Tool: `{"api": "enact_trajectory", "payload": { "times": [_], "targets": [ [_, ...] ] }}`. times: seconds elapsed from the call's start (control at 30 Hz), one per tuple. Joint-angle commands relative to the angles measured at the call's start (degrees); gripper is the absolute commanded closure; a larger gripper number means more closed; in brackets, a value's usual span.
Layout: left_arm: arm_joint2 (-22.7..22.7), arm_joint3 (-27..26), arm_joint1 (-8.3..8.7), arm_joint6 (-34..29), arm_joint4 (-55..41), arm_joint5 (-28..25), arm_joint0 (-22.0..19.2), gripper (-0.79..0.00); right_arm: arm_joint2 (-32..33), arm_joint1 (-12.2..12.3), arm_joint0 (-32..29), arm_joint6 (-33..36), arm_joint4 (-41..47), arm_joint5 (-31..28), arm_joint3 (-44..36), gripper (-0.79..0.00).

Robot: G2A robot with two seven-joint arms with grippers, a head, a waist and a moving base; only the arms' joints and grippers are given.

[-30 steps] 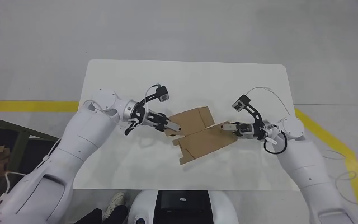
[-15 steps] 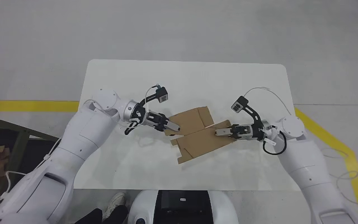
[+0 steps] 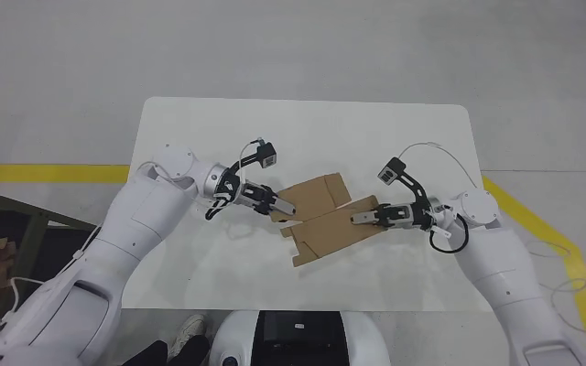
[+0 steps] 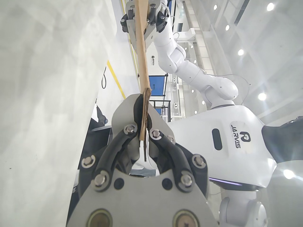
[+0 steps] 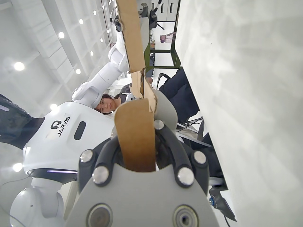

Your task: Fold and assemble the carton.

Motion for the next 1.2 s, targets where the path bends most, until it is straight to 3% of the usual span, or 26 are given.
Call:
{"api": "enact_trajectory", "payload": {
  "times": [0.0, 0.03, 0.43, 1.17],
  "targets": [
    [-0.2, 0.05, 0.02, 0.0, -0.03, 0.0, 0.02, -0.653, -0.04, 0.0, 0.06, -0.07, 0.07, -0.07, 0.15, 0.0],
    [-0.46, 0.16, 0.04, 0.0, -0.19, -0.01, 0.08, -0.785, -0.09, 0.0, 0.1, -0.11, 0.1, -0.11, 0.2, 0.0],
    [-4.84, 1.24, 0.35, 1.46, -5.18, -1.01, 2.16, -0.785, 1.26, 0.45, -0.46, -3.17, -2.02, -1.89, -0.89, 0.0],
    [-10.95, -7.35, 1.65, 4.59, -3.94, 3.28, 6.7, -0.785, 3.47, 1.55, -4.69, -12.21, -8.51, -0.48, -6.84, 0.0]
  ]
}}
